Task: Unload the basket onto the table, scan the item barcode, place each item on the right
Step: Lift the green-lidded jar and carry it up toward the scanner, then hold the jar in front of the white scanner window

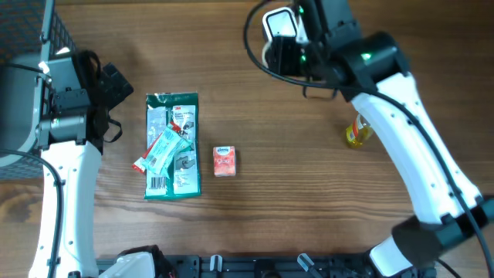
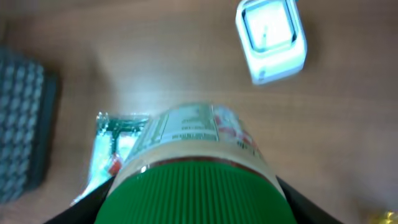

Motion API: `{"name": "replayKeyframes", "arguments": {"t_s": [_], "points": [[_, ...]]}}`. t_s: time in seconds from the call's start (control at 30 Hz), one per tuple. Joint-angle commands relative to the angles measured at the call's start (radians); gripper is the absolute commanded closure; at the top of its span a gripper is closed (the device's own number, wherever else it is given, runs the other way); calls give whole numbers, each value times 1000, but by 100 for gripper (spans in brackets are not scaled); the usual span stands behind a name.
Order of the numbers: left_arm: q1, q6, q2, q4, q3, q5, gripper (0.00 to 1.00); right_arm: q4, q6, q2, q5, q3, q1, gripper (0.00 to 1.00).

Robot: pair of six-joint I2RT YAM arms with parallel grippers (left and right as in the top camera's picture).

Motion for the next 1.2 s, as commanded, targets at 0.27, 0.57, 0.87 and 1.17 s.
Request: {"name": "replayKeyframes", "arguments": {"t_s": [0.27,0.57,0.87,1.17], "points": [[4,9,-1,2,3,-5,0,452,-260,253,299,14,-7,83],[4,9,-1,2,4,-5,0,713,-179,386,306,14,-61,96],[4,9,-1,2,4,-5,0,808,-50,466,83,13,-169,96],[4,9,-1,2,4,-5,0,853,-51,542,56,12,-173,96]]}}
